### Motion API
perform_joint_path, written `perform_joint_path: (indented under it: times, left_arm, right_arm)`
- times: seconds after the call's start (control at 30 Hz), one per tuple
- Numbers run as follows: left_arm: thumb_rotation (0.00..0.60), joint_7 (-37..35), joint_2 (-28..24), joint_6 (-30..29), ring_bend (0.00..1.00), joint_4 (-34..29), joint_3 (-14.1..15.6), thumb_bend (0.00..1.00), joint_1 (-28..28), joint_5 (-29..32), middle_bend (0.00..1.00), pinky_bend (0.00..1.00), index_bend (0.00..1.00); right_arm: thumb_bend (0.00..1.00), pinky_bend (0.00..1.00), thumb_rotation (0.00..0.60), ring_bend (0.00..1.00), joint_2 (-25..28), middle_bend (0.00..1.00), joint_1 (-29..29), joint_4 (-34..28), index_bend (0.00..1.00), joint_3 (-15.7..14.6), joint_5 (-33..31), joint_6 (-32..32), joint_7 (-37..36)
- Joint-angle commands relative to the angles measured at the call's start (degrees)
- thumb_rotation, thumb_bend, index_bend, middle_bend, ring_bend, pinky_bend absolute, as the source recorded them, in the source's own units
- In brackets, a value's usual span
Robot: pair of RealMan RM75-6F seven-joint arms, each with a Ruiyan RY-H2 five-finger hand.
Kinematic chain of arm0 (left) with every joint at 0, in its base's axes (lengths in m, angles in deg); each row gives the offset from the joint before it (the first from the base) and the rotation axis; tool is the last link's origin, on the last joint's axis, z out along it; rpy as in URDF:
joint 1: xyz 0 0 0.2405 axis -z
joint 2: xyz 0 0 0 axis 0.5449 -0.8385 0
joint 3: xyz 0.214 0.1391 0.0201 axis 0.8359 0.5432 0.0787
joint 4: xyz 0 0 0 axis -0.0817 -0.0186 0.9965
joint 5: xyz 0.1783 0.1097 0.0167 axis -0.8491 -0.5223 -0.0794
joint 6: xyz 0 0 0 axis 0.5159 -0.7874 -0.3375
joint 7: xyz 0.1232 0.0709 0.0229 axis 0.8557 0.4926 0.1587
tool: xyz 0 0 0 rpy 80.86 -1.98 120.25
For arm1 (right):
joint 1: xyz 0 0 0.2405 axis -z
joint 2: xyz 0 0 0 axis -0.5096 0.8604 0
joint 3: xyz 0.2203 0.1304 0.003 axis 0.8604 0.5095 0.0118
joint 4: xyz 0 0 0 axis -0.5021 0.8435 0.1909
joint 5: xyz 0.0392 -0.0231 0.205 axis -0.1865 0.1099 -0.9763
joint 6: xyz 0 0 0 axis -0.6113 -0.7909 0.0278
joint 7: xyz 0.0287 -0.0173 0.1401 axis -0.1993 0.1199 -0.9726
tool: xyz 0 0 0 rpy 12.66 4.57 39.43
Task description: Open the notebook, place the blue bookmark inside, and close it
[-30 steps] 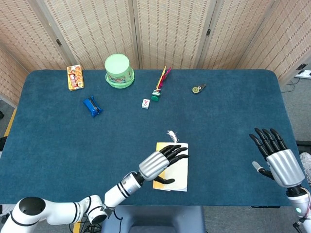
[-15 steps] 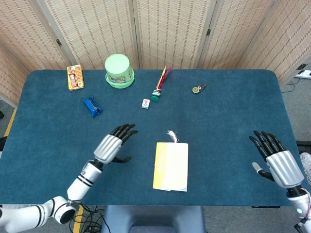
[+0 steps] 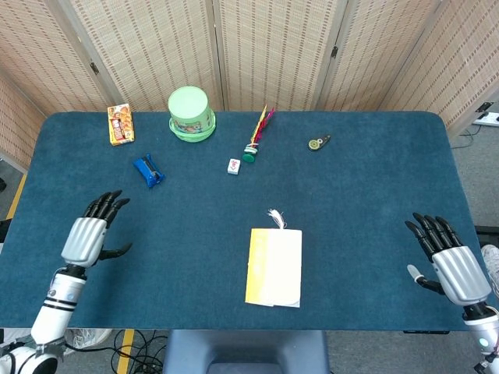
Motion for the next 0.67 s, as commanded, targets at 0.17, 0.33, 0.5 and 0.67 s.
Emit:
perform_joint_path:
  times: [0.17,0.33,0.5,0.67]
  left_arm:
    - [0.600,2.19,-2.62,-8.69,0.05,-3.01,2.38,0.23,-8.18,-0.01,0.07,0.15,0.15]
    - [0.600,4.35,-4.65,-11.30,0.05,-5.51,3.17,0.23,-11.69,0.43,0.07,0.15,0.15]
    - [0.600,6.07,-5.42,-13.20,0.05,-6.99,3.61,0.23,-14.05,-0.24,0.07,0.15,0.15]
    - [0.600,7.39,-5.39,-13.29,0.05,-8.22,3.48,0.23,-15.16,-0.64,0.07,0.15,0.15]
  right_arm:
    - [0.25,0.03,0.600,0.00,1.60,0.00,0.76,-2.51,0.00,-0.93,-0.43,0.94,-1.11]
    - [0.26,0.03,0.600,0.00,1.97,0.00,2.17,-4.15,0.00,-0.88,-1.46,0.11,1.32]
    - [0.26,0.03,0.600,0.00,1.97,0.00,4.25,-5.80,0.00,-0.92,-2.91,-1.28,3.81]
    - [0.26,0.03,0.600,0.00,1.96,0.00,5.43,-6.54,0.00,-0.71,-3.91,-1.76,5.27]
